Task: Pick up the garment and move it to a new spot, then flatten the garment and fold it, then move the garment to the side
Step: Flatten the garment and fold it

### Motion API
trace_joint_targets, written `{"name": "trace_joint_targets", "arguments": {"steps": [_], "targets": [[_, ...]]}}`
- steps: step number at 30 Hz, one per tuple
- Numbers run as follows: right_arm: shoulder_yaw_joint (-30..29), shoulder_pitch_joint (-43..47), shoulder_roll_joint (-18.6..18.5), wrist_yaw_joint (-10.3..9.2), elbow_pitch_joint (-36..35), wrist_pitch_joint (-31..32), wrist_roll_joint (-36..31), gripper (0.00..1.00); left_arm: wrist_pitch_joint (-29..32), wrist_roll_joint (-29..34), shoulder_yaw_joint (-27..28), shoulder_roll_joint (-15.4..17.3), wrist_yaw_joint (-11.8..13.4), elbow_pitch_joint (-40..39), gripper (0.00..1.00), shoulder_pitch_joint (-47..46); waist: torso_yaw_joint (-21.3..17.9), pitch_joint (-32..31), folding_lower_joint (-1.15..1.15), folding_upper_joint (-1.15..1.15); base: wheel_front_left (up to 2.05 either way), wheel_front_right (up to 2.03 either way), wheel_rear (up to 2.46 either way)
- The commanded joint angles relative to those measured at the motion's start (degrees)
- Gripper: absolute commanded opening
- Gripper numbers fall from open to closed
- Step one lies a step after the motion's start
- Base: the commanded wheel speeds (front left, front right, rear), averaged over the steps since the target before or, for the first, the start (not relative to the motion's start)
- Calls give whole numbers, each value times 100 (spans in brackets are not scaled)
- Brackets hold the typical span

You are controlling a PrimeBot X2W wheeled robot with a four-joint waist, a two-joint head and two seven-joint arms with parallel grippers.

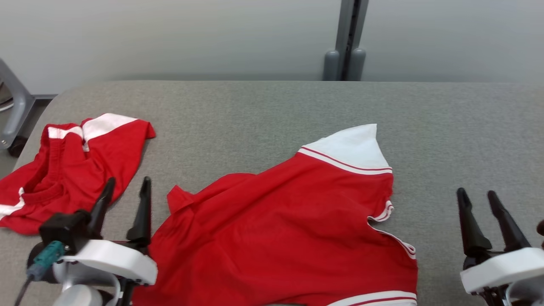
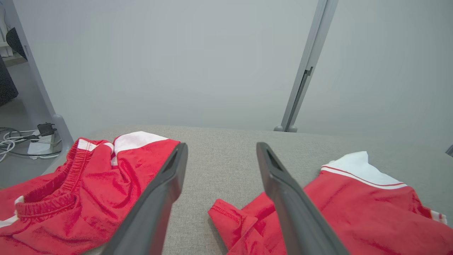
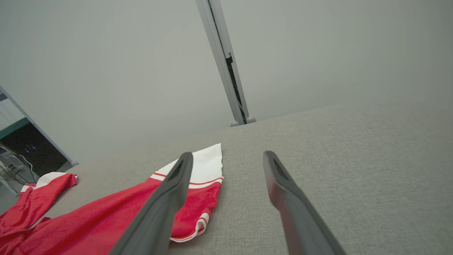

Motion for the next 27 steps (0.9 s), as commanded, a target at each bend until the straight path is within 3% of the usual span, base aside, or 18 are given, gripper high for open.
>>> {"name": "trace_joint_targets", "arguments": {"steps": [1,7,13,20,26,27], "targets": [[44,-146,-22,12,123,58,87,100,-159,75,-43,-80,-37,24,100,-128,121,57,0,0,0,0,0],[189,-935,-141,12,1122,604,530,100,-417,201,-376,-461,-277,237,100,-312,576,229,0,0,0,0,0],[116,-1716,-218,12,2167,1291,609,100,-479,216,-523,-622,-422,432,100,-473,947,383,0,0,0,0,0],[-166,-2529,-287,12,3435,2243,395,100,-533,194,-598,-755,-537,649,100,-614,1251,536,0,0,0,0,0],[-510,-2917,-165,12,4051,2490,114,99,-583,172,-622,-805,-632,795,100,-696,1360,598,0,0,0,0,0],[-525,-2948,-150,12,4091,2498,97,44,-583,175,-623,-809,-623,807,100,-695,1366,608,0,0,0,0,0]]}}
